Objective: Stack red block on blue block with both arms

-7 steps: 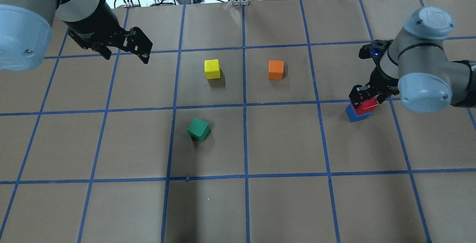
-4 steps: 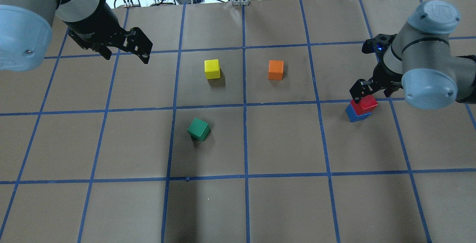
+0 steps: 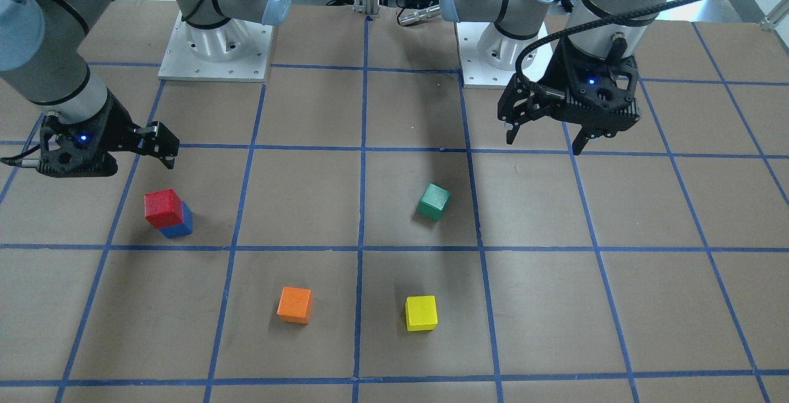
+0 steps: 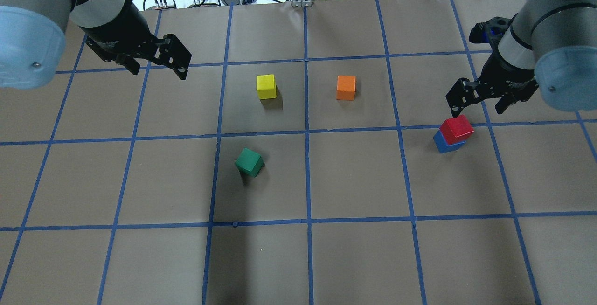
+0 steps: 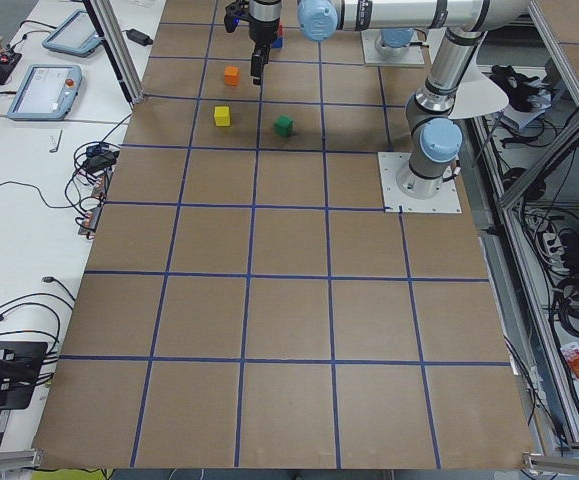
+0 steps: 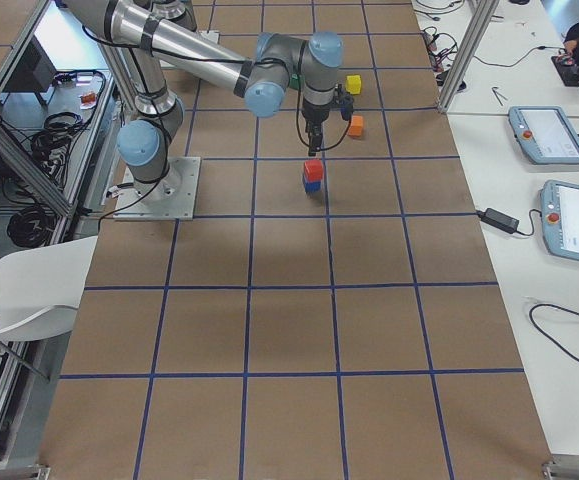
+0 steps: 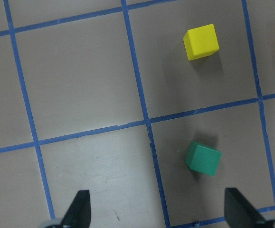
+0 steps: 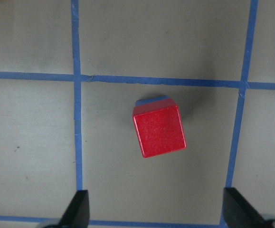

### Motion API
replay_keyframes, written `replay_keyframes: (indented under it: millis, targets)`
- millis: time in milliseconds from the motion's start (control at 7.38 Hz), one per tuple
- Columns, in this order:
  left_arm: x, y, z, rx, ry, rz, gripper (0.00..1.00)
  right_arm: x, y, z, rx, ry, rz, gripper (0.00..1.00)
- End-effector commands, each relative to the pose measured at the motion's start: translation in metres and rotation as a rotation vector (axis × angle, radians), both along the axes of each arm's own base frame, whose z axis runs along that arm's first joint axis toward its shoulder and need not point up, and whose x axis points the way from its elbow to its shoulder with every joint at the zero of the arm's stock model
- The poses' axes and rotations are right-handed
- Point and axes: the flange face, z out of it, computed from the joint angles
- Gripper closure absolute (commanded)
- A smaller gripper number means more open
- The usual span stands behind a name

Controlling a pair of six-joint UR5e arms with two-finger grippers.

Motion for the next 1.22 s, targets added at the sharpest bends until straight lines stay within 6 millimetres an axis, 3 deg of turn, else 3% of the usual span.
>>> replay_keyframes:
  millis: [0,271,407,814,1085]
  targets:
    - [0.001,-0.002,0.007,-0.014,-0.001,-0.001,0.00,0.039,0.015,0.055,0.025,-0.051,-0.111,0.00]
    - [0.000,-0.001,0.009,-0.018,-0.001,-0.003,0.00,0.104,0.024,0.086,0.006,-0.049,-0.140,0.00]
    - [0.000,0.000,0.006,-0.012,-0.002,-0.003,0.00,0.116,0.026,0.097,-0.004,-0.047,-0.123,0.00]
    - [0.000,0.001,0.003,-0.006,-0.002,-0.001,0.00,0.115,0.026,0.105,0.008,-0.045,-0.126,0.00]
    - [0.000,0.000,0.002,-0.004,-0.002,-0.001,0.00,0.107,0.028,0.122,0.005,-0.029,-0.138,0.00]
